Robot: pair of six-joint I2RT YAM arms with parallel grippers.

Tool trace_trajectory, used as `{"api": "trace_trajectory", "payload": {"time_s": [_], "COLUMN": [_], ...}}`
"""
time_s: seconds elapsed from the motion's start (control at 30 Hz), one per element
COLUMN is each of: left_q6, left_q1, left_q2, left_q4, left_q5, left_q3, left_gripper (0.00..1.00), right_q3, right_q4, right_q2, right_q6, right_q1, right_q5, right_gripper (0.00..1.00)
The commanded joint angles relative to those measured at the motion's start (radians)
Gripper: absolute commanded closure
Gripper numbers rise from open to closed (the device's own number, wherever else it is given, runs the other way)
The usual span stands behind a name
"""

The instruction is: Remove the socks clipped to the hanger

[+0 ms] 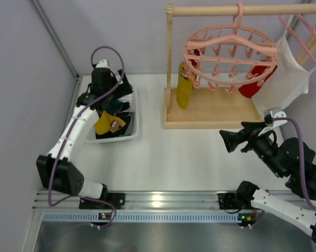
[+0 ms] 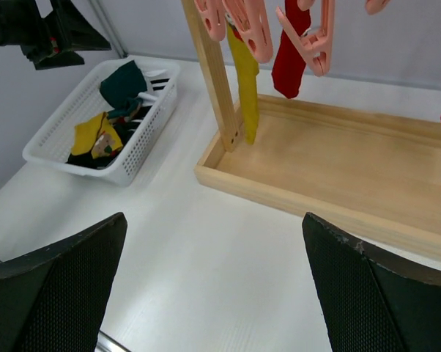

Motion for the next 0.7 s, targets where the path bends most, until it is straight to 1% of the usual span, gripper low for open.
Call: {"api": "trace_trajectory", "payload": {"time_s": [0.0, 0.03, 0.07, 0.1, 0.13, 0.17, 0.2, 0.23, 0.27, 0.33, 0.37, 0.4, 0.43, 0.5, 0.53, 0.57, 0.6, 0.63, 0.67], "left_q6": [0.038, 0.038, 0.04, 0.037, 0.037, 0.037, 0.038, 0.043, 0.06, 0.083, 0.102, 0.109, 0.116, 0.12, 0.112, 0.069, 0.034, 0.005, -0.043], "left_q1": [-0.219, -0.252, -0.311, -0.338, -0.361, -0.41, -0.437, -0.467, -0.531, -0.605, -0.679, -0.717, -0.788, -0.855, -0.907, -0.922, -0.933, -0.933, -0.933], "left_q2": [-0.166, -0.204, -0.223, -0.238, -0.267, -0.276, -0.285, -0.295, -0.296, -0.293, -0.292, -0.29, -0.292, -0.305, -0.33, -0.342, -0.353, -0.367, -0.368], "left_q4": [0.192, 0.235, 0.29, 0.388, 0.446, 0.492, 0.567, 0.583, 0.591, 0.599, 0.6, 0.605, 0.6, 0.602, 0.599, 0.57, 0.538, 0.474, 0.367], "left_q5": [0.037, 0.073, 0.093, 0.121, 0.183, 0.198, 0.204, 0.198, 0.189, 0.148, 0.114, 0.109, 0.056, -0.035, -0.073, -0.115, -0.205, -0.251, -0.302], "left_q3": [-0.119, -0.154, -0.229, -0.266, -0.302, -0.364, -0.388, -0.412, -0.419, -0.422, -0.423, -0.426, -0.428, -0.449, -0.46, -0.471, -0.485, -0.485, -0.483], "left_gripper": [0.02, 0.02, 0.02, 0.02, 0.02, 0.02, 0.02, 0.02, 0.02, 0.02, 0.02, 0.02, 0.02, 0.02, 0.02, 0.02, 0.02, 0.02, 0.02], "right_q3": [-0.044, -0.058, -0.063, -0.069, -0.07, -0.073, -0.081, -0.086, -0.09, -0.103, -0.109, -0.125, -0.133, -0.15, -0.155, -0.156, -0.158, -0.159, -0.164], "right_q4": [0.081, 0.081, 0.079, 0.069, 0.061, 0.052, 0.031, 0.021, 0.009, -0.025, -0.031, -0.033, -0.033, -0.029, -0.029, -0.028, -0.026, -0.019, 0.006], "right_q2": [-0.084, -0.117, -0.131, -0.146, -0.164, -0.171, -0.178, -0.18, -0.177, -0.16, -0.152, -0.137, -0.126, -0.085, -0.065, -0.046, -0.027, 0.006, 0.02], "right_q6": [0.033, 0.034, 0.033, 0.031, 0.03, 0.03, 0.03, 0.03, 0.037, 0.056, 0.071, 0.08, 0.089, 0.105, 0.111, 0.123, 0.132, 0.139, 0.143], "right_q1": [0.0, 0.0, 0.001, 0.001, 0.001, 0.001, 0.001, 0.0, 0.0, 0.0, 0.0, 0.0, 0.001, 0.0, 0.001, 0.0, 0.0, 0.0, -0.003], "right_q5": [-0.05, -0.059, -0.074, -0.072, -0.061, -0.023, -0.004, 0.008, 0.025, 0.063, 0.101, 0.126, 0.151, 0.207, 0.226, 0.25, 0.255, 0.255, 0.251], "right_gripper": [0.01, 0.01, 0.0, 0.01, 0.01, 0.01, 0.0, 0.0, 0.01, 0.0, 0.01, 0.01, 0.0, 0.01, 0.01, 0.01, 0.01, 0.0, 0.01]}}
